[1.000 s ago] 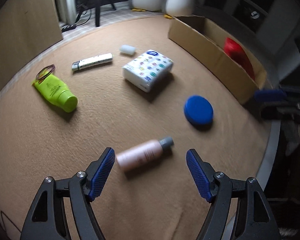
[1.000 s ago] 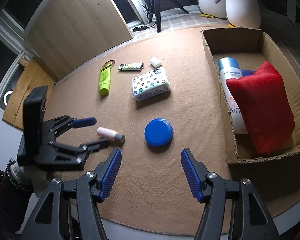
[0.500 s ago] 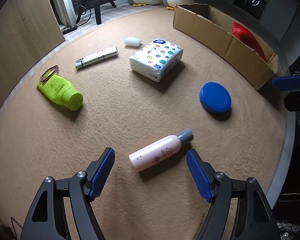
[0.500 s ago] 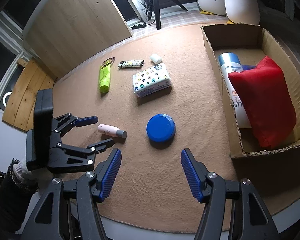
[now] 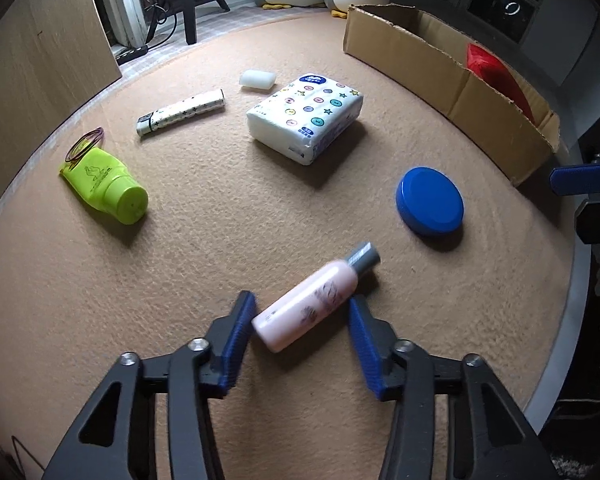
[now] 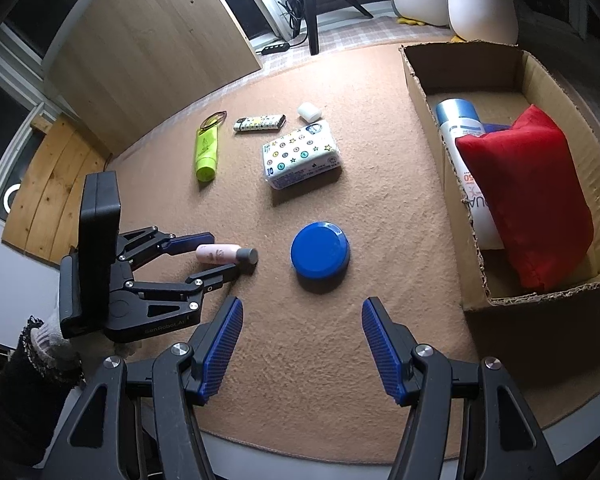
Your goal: Organize objects
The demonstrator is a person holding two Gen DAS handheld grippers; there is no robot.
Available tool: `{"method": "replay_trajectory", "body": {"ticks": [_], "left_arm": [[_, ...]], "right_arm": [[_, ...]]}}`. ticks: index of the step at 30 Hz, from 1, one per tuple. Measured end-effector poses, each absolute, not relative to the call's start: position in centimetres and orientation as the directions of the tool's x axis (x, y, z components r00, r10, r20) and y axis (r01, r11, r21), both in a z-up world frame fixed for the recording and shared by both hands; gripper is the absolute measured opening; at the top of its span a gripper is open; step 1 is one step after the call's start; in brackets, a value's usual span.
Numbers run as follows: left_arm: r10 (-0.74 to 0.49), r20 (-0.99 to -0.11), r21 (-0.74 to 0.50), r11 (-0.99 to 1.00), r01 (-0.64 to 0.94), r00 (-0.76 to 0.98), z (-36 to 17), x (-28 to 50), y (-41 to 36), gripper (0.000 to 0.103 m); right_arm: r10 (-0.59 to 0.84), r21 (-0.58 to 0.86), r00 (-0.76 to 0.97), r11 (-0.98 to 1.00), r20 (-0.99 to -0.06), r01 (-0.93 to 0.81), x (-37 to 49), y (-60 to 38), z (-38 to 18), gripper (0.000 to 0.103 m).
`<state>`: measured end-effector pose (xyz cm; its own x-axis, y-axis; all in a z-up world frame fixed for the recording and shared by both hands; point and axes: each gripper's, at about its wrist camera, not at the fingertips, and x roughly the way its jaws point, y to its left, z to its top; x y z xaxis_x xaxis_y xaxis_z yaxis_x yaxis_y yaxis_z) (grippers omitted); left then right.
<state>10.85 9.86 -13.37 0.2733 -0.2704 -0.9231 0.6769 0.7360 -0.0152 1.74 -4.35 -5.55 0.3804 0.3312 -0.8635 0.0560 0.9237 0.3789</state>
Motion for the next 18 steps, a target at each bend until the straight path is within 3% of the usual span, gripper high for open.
{"method": "replay_trajectory", "body": {"ticks": [3, 8, 10, 12, 18], "left_arm": [[-0.287, -0.922, -0.043, 0.743, 0.667, 0.261, -13.3, 10.8, 9.7, 0.035], [-0.303, -0.922, -0.087, 0.769, 0.634, 0.241, -13.3, 10.6, 9.6, 0.032], [-0.303, -0.923, -0.087, 0.763, 0.641, 0.235, -13.1, 10.2, 9.3, 0.034], [-0.289, -0.922, -0.059, 0.762, 0.645, 0.257, -13.0, 10.0, 8.8, 0.046], [-0.281, -0.924, -0.057, 0.77, 0.635, 0.258, -13.3, 10.6, 7.7, 0.047]], "right_arm": [[0.329, 0.376, 0.379, 0.925, -0.865, 0.054, 1.8, -4.2, -5.7, 0.058], [0.317, 0.36, 0.378, 0.932, -0.87, 0.046, 2.2, -3.9, -5.9, 0.058], [0.319, 0.361, 0.375, 0.932, -0.87, 0.045, 2.2, -3.9, -6.1, 0.058], [0.318, 0.359, 0.372, 0.932, -0.872, 0.046, 2.3, -4.0, -6.2, 0.058], [0.31, 0.347, 0.367, 0.937, -0.877, 0.037, 2.6, -3.9, -6.4, 0.058]]}}
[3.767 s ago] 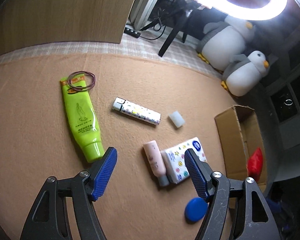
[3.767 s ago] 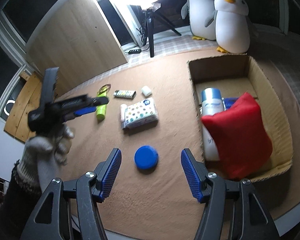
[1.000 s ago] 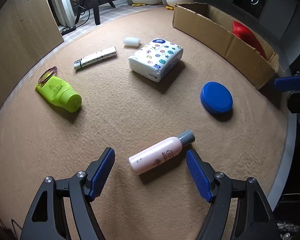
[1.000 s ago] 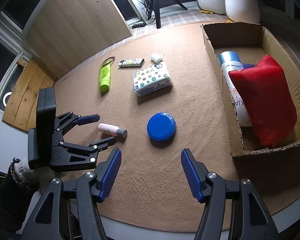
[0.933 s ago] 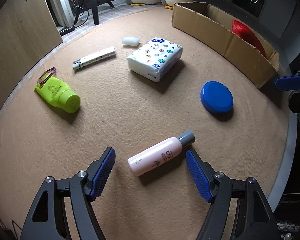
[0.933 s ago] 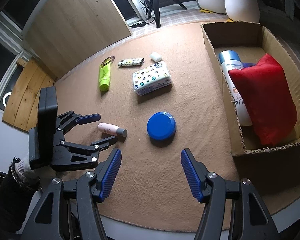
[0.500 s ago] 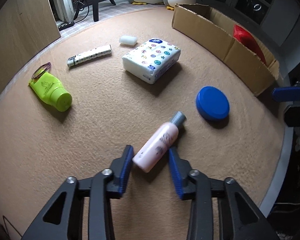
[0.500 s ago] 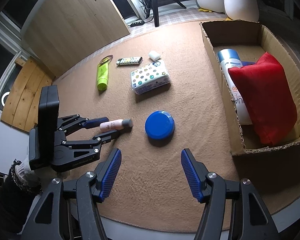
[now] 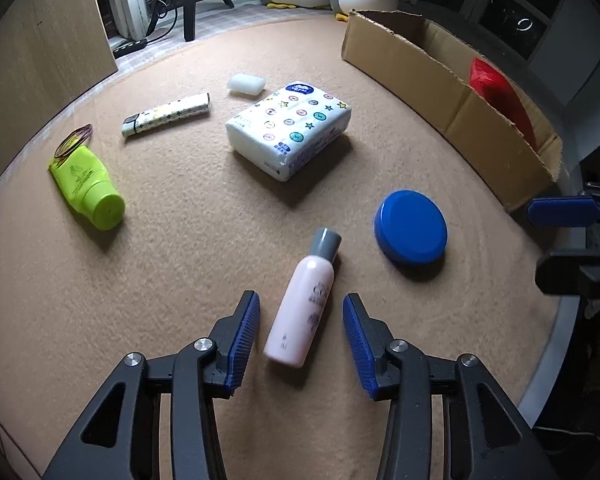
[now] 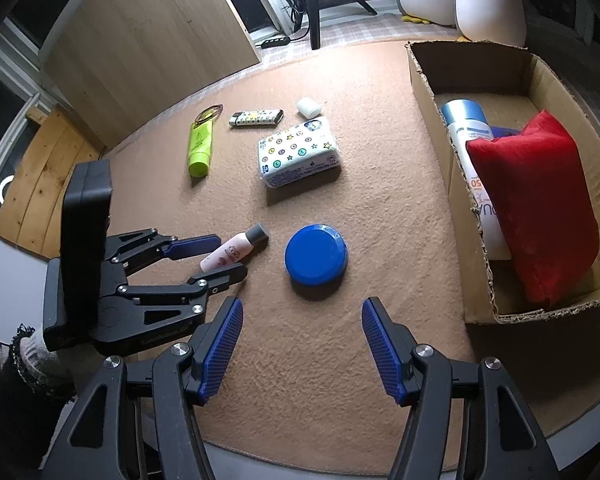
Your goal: Organize objects
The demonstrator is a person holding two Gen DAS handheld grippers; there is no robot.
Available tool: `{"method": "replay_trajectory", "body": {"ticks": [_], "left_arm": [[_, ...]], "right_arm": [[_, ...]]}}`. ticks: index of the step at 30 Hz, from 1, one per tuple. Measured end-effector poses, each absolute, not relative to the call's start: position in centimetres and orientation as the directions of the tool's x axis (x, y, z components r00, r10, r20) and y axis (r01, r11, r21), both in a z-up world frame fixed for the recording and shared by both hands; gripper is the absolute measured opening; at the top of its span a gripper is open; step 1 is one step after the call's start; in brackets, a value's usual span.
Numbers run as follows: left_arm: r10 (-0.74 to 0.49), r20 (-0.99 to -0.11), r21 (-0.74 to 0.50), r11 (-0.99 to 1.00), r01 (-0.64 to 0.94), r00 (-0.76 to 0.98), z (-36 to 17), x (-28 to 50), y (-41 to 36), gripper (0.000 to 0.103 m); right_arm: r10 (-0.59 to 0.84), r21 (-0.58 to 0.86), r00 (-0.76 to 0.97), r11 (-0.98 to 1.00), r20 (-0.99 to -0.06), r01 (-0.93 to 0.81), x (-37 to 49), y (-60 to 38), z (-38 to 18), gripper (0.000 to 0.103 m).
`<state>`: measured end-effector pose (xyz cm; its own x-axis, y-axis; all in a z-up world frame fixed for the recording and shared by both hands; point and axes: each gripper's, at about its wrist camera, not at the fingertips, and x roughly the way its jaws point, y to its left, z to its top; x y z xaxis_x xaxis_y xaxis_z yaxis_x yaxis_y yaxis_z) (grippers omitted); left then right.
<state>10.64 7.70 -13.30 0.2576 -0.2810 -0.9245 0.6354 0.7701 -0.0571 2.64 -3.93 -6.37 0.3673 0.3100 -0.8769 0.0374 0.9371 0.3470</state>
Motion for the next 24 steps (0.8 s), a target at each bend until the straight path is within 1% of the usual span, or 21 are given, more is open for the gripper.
{"method": "replay_trajectory", "body": {"ticks": [2, 3, 6, 9, 13, 18, 24], "left_arm": [[-0.287, -0.923, -0.068, 0.777, 0.625, 0.256, -13.3, 10.9, 7.6, 0.045], [-0.289, -0.923, -0.075, 0.781, 0.621, 0.253, -13.3, 11.1, 7.5, 0.04], [-0.276, -0.925, -0.069, 0.796, 0.601, 0.26, -13.3, 11.4, 7.7, 0.03], [-0.28, -0.924, -0.094, 0.826, 0.556, 0.26, -13.3, 11.7, 8.6, 0.023], [-0.3, -0.916, -0.152, 0.874, 0.462, 0.266, -13.3, 11.6, 10.3, 0.022], [-0.316, -0.901, -0.2, 0.912, 0.359, 0.299, -13.4, 10.8, 11.6, 0.022], [-0.296, -0.899, -0.183, 0.923, 0.337, 0.322, -13.5, 10.0, 11.8, 0.023]], "right_arm": [[0.301, 0.336, 0.368, 0.941, -0.88, 0.035, 2.8, -3.8, -6.4, 0.058], [0.298, 0.333, 0.368, 0.942, -0.881, 0.032, 2.9, -3.8, -6.5, 0.058], [0.296, 0.327, 0.363, 0.945, -0.883, 0.027, 3.1, -3.7, -6.7, 0.058], [0.287, 0.312, 0.361, 0.95, -0.887, 0.012, 3.6, -3.1, -6.9, 0.058], [0.281, 0.292, 0.352, 0.956, -0.893, -0.021, 4.4, -2.0, -7.4, 0.058], [0.216, 0.207, 0.348, 0.976, -0.912, -0.062, 5.7, -0.8, -8.7, 0.058], [0.186, 0.163, 0.328, 0.982, -0.926, -0.097, 7.0, 0.1, -10.3, 0.058]]}}
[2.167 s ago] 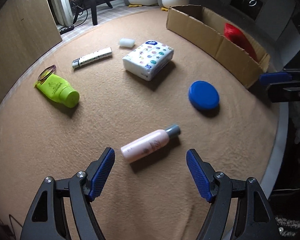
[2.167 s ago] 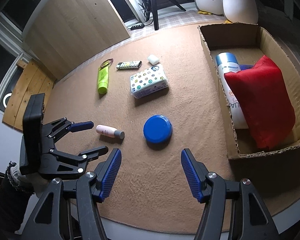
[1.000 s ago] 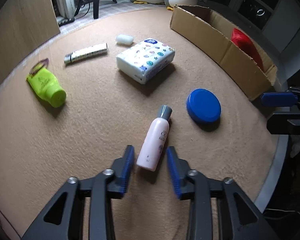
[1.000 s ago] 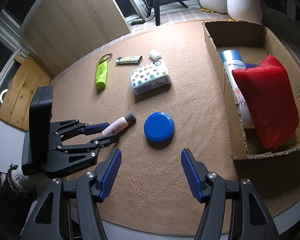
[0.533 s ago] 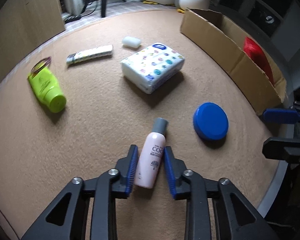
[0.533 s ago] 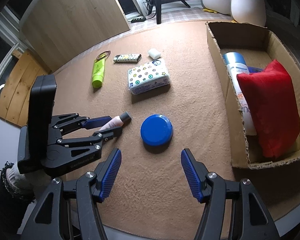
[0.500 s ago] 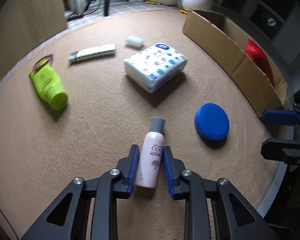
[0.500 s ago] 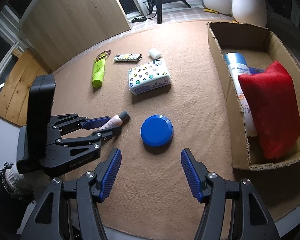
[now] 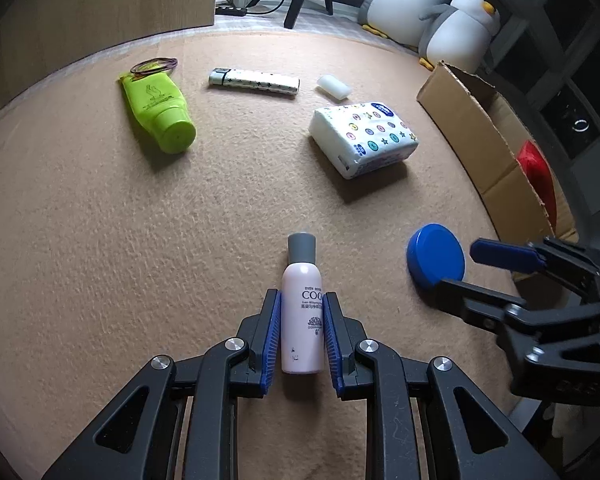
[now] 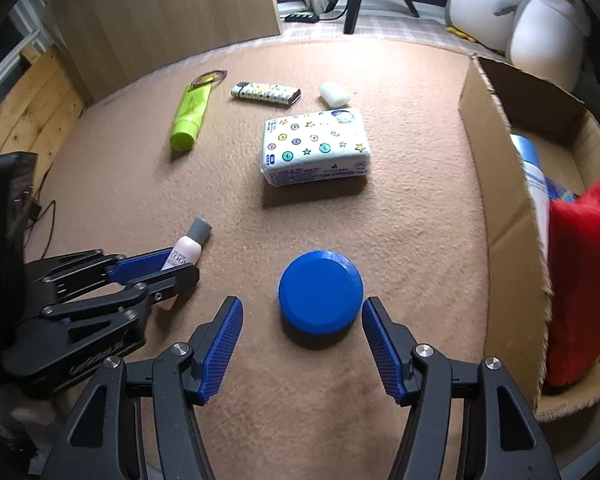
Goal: Organize objects
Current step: 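Hold the pink bottle in the left tool while the right tool grasps the blue lid, then carry the bottle and blue lid into the box and open both tools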
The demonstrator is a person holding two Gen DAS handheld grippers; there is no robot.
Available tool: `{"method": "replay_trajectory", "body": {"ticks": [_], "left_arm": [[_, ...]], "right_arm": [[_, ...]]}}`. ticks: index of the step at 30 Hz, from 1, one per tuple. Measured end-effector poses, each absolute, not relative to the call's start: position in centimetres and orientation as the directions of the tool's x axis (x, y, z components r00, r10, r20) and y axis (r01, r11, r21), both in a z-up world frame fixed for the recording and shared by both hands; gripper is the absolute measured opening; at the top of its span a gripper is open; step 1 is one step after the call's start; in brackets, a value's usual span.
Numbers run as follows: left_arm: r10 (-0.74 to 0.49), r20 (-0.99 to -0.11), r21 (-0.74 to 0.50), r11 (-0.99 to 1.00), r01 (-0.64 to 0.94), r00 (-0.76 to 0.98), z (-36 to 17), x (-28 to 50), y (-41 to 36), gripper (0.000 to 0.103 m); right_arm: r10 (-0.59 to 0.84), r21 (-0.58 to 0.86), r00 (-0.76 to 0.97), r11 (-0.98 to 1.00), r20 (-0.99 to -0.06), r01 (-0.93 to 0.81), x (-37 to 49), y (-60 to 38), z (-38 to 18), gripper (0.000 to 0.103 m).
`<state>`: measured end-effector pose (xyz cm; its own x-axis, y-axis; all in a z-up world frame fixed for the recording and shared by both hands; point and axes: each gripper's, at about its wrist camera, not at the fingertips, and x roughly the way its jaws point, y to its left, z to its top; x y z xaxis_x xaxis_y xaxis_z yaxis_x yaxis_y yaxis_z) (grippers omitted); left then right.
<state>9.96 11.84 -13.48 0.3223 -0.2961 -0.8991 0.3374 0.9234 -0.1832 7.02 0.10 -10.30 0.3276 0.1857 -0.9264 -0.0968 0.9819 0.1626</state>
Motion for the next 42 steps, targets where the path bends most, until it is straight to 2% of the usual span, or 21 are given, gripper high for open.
{"method": "replay_trajectory", "body": {"ticks": [11, 15, 29, 42], "left_arm": [[-0.285, -0.9, -0.167, 0.924, 0.343, 0.329, -13.6, 10.1, 11.6, 0.023], [-0.289, -0.899, -0.175, 0.926, 0.333, 0.33, -13.6, 10.1, 11.7, 0.023], [-0.309, -0.895, -0.209, 0.928, 0.308, 0.322, -13.3, 10.4, 12.3, 0.022], [-0.342, -0.87, -0.215, 0.911, 0.351, 0.355, -9.9, 11.3, 10.9, 0.022]], "right_arm": [[0.073, 0.009, 0.348, 0.983, -0.935, -0.184, 7.6, 2.1, -11.3, 0.058], [0.023, -0.057, 0.364, 0.977, -0.931, -0.207, 7.4, 2.7, -11.4, 0.047], [0.058, -0.024, 0.396, 0.98, -0.916, -0.199, 7.0, 1.9, -10.3, 0.046], [0.095, 0.016, 0.478, 0.986, -0.873, -0.166, 7.3, -0.3, -5.5, 0.046]]}}
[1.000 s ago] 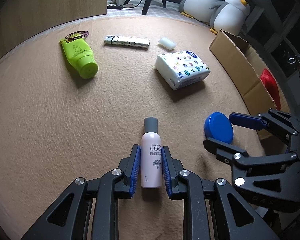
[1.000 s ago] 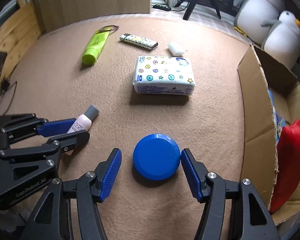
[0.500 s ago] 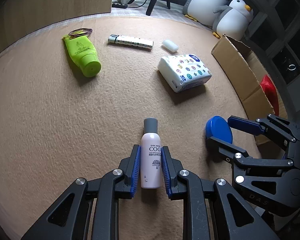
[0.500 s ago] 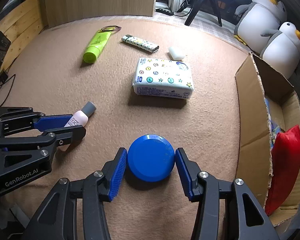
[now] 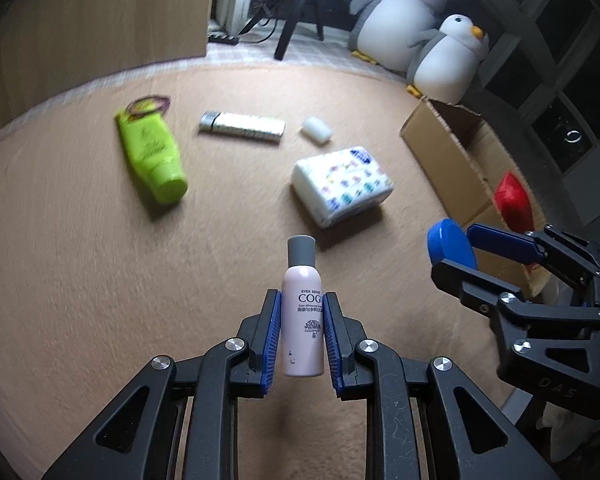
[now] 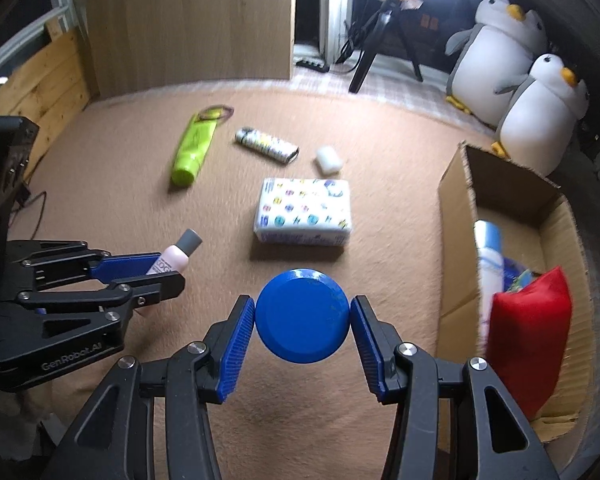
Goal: Organize objects
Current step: 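Carry the bottle and blue lid into the box and open both tools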
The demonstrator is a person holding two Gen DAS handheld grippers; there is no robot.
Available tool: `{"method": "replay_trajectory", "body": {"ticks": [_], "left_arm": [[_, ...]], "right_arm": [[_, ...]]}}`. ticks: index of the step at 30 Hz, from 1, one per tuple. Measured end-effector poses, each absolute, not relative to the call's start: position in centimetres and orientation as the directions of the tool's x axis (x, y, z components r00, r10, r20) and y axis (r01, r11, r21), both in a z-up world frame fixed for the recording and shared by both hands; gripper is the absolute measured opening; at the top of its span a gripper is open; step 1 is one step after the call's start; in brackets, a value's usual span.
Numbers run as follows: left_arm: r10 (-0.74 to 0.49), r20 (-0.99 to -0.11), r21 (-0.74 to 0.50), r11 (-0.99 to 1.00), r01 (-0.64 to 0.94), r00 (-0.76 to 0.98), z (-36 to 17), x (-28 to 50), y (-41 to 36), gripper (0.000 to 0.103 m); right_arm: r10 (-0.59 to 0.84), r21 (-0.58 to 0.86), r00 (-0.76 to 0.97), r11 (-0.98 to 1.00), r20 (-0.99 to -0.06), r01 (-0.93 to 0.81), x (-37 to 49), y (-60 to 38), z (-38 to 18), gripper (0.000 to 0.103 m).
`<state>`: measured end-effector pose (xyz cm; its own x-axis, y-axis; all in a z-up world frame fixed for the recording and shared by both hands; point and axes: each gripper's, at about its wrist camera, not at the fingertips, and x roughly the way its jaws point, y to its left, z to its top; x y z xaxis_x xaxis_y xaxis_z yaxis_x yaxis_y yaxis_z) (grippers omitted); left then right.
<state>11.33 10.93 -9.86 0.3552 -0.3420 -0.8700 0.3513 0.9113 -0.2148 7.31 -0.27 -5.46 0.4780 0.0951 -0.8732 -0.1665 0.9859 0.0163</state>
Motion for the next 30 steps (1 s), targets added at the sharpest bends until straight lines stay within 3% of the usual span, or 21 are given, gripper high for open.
{"method": "replay_trajectory", "body": {"ticks": [15, 16, 17, 18, 24, 26, 30], "left_arm": [[-0.432, -0.819, -0.227, 0.849, 0.477, 0.378, -4.6, 15.1, 2.6, 0.022], [-0.437, -0.817, -0.227, 0.843, 0.487, 0.376, -4.3, 15.4, 1.7, 0.022], [-0.442, -0.815, -0.227, 0.839, 0.495, 0.374, -4.1, 15.6, 0.9, 0.022], [-0.446, -0.814, -0.227, 0.834, 0.503, 0.372, -3.9, 15.9, 0.0, 0.022], [-0.493, -0.806, -0.267, 0.797, 0.542, 0.329, -4.7, 18.3, -6.2, 0.022], [-0.502, -0.8, -0.261, 0.785, 0.562, 0.329, -4.6, 18.9, -8.2, 0.022], [-0.507, -0.808, -0.256, 0.761, 0.596, 0.299, -4.5, 19.7, -11.0, 0.022]], "right_arm": [[0.034, 0.017, 0.572, 0.999, -0.82, -0.034, 6.6, -8.8, -0.2, 0.046], [0.026, 0.018, 0.576, 1.0, -0.817, -0.02, 6.6, -9.6, 0.0, 0.043], [0.019, 0.019, 0.573, 1.0, -0.819, -0.006, 6.5, -10.5, 0.0, 0.019], [0.009, 0.018, 0.57, 1.0, -0.822, 0.009, 6.5, -11.3, 0.1, 0.013], [-0.019, 0.032, 0.547, 0.996, -0.837, 0.084, 7.9, -15.4, -1.5, 0.013], [0.071, 0.132, 0.555, 0.989, -0.829, 0.071, 7.9, -16.4, -1.4, 0.013], [0.032, 0.09, 0.581, 0.993, -0.813, 0.071, 7.2, -16.8, -0.4, 0.013]]}}
